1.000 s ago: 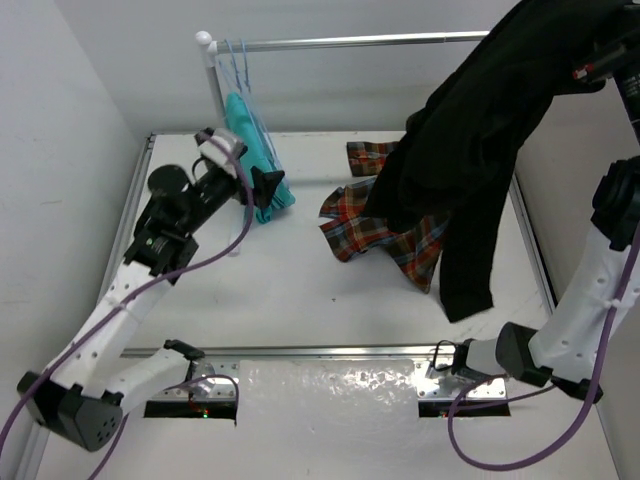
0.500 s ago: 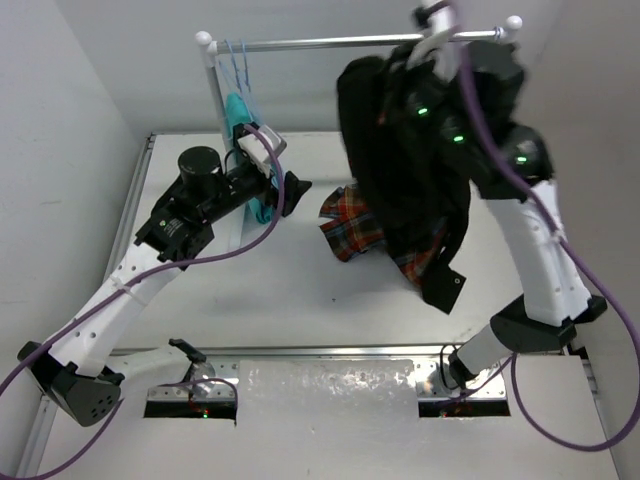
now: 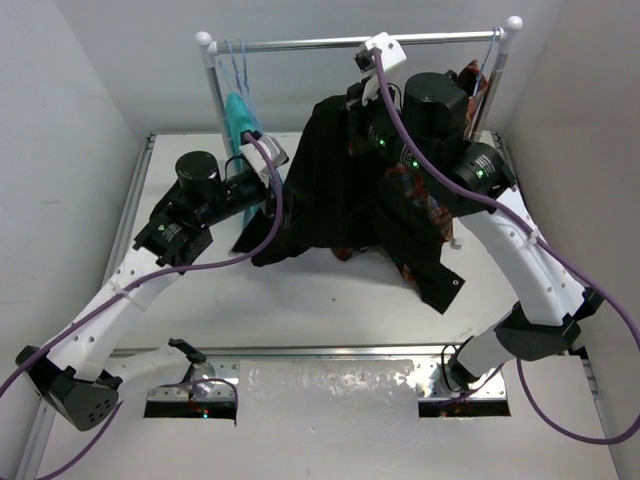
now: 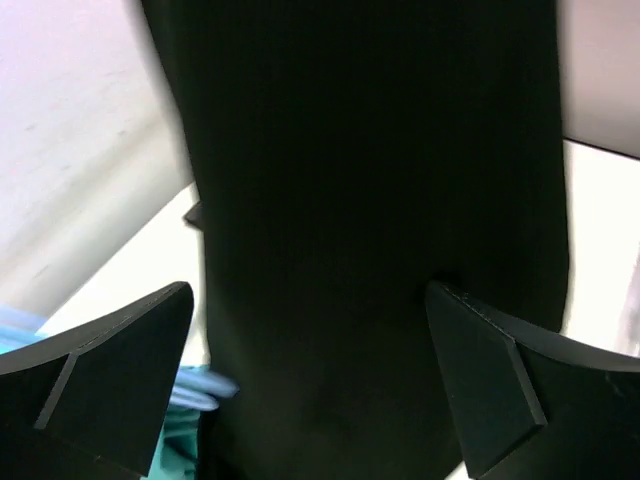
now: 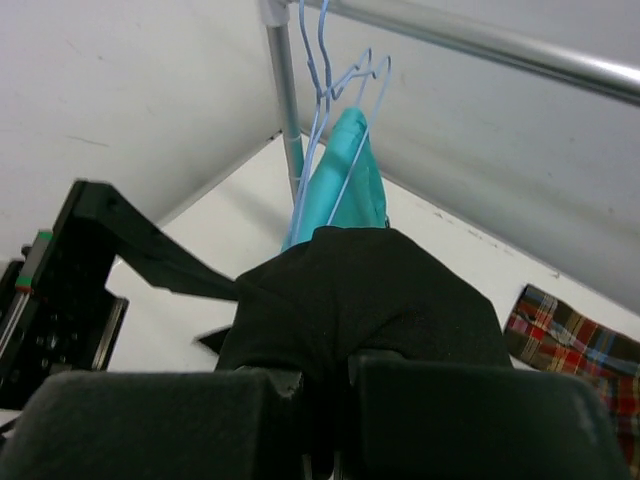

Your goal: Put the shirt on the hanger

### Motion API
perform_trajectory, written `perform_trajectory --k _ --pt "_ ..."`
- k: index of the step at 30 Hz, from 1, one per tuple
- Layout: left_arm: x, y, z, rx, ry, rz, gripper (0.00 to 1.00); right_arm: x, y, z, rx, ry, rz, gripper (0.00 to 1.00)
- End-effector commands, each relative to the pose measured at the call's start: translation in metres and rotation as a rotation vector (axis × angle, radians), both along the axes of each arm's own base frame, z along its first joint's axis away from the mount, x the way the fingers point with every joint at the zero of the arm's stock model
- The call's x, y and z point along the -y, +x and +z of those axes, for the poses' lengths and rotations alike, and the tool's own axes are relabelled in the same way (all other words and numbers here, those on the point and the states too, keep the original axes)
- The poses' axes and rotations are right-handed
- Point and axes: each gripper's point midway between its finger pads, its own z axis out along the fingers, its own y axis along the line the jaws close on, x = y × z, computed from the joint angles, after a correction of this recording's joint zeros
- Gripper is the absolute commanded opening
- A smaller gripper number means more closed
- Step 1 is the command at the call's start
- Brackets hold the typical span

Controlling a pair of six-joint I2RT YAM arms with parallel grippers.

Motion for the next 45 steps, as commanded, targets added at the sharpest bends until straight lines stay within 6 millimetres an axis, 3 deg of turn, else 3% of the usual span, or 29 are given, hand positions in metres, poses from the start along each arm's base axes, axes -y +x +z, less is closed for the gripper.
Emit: perform_trajectory --k 1,3,5,7,8,9,11,12,13,14,15,16,17,18,22,25,26,28,29,30,31,32,33,34,35,37,38,41,45 --pt "0.017 -0.017 -0.005 0.003 0.006 -0.135 1.00 0.004 -0.006 0.051 0.116 0.126 0.007 0.00" --pt "0.023 -0.017 -0.016 -0.032 0.011 -0.159 1.00 -0.003 -0.009 0.053 0.123 0.141 0.049 0.00" --pt "0.028 -0.009 -0.028 -0.070 0.022 -0.153 0.80 -0.007 -0.010 0.046 0.111 0.134 0.065 0.00" --pt "0.029 -0.003 -0.031 -0.084 0.027 -0.140 0.42 -0.007 -0.010 0.031 0.078 0.102 0.065 0.00" --pt "0.028 -0.001 -0.031 -0.081 0.032 -0.126 0.05 0.002 -0.004 0.017 0.053 0.071 0.012 0.00" --pt "0.026 0.000 -0.031 -0.071 0.042 -0.121 0.00 0.015 0.002 -0.002 0.011 0.014 -0.044 0.00" --pt "0.027 -0.008 -0.030 -0.025 0.077 -0.163 0.00 0.044 0.017 -0.051 -0.118 -0.041 -0.176 0.00" --pt "0.027 -0.012 -0.035 -0.029 0.095 -0.183 0.00 0.078 0.031 -0.076 -0.200 -0.052 -0.264 0.00" --pt "0.033 -0.021 -0.041 -0.032 0.118 -0.231 0.15 0.108 0.036 -0.117 -0.296 -0.067 -0.349 0.10" --pt "0.038 -0.026 -0.042 -0.036 0.116 -0.260 0.40 0.109 0.035 -0.148 -0.353 -0.112 -0.353 0.11" --pt "0.039 -0.030 -0.048 -0.046 0.136 -0.289 0.68 0.131 0.034 -0.159 -0.356 -0.142 -0.411 0.25" --pt "0.042 -0.034 -0.054 -0.056 0.147 -0.316 0.96 0.152 0.034 -0.190 -0.384 -0.233 -0.499 0.66" --pt "0.043 -0.037 -0.056 -0.054 0.151 -0.331 1.00 0.166 0.035 -0.197 -0.375 -0.315 -0.540 0.92" --pt "0.042 -0.036 -0.057 -0.055 0.149 -0.321 1.00 0.185 0.034 -0.213 -0.411 -0.428 -0.618 0.99" --pt "0.021 -0.014 -0.046 0.000 0.168 -0.133 1.00 0.195 0.041 -0.179 -0.376 -0.482 -0.671 0.99" --pt "-0.011 0.006 -0.035 0.036 0.137 0.100 1.00 0.182 0.038 -0.151 -0.225 -0.454 -0.677 0.99" --pt "-0.021 0.011 -0.025 0.047 0.076 0.185 1.00 0.164 0.032 -0.147 -0.176 -0.486 -0.626 0.99" --pt "-0.056 0.017 -0.031 0.039 0.037 0.385 1.00 0.147 0.028 -0.154 -0.151 -0.488 -0.576 0.99" --pt "-0.066 0.016 -0.041 0.011 0.007 0.440 0.99 0.123 0.022 -0.167 -0.174 -0.468 -0.480 0.98" --pt "-0.085 0.012 -0.034 0.021 -0.030 0.525 0.97 0.108 0.017 -0.194 -0.205 -0.471 -0.415 0.93" --pt "-0.092 0.008 -0.040 -0.008 -0.061 0.564 0.95 0.086 0.009 -0.211 -0.223 -0.455 -0.330 0.76" --pt "-0.104 0.001 -0.046 -0.016 -0.078 0.604 0.92 0.051 0.000 -0.225 -0.230 -0.390 -0.173 0.20" --pt "-0.121 0.000 -0.049 -0.020 -0.088 0.691 0.86 0.040 -0.016 -0.268 -0.290 -0.420 -0.093 0.06" --pt "-0.131 -0.002 -0.058 -0.039 -0.074 0.731 0.82 0.020 -0.029 -0.285 -0.311 -0.394 -0.010 0.03" --pt "-0.143 -0.004 -0.066 -0.044 -0.059 0.774 0.78 -0.003 -0.046 -0.307 -0.328 -0.352 0.121 0.23" --pt "-0.176 -0.002 -0.078 -0.039 -0.010 0.934 0.69 -0.027 -0.065 -0.338 -0.349 -0.378 0.231 0.65" --pt "-0.183 -0.002 -0.085 -0.035 0.014 0.963 0.68 -0.034 -0.067 -0.348 -0.351 -0.388 0.253 0.97" --pt "-0.175 -0.004 -0.088 -0.033 0.011 0.911 0.70 -0.042 -0.066 -0.395 -0.424 -0.467 0.259 0.99" --pt "-0.183 0.000 -0.101 -0.042 0.055 0.971 0.72 -0.032 -0.061 -0.459 -0.534 -0.614 0.210 0.99"
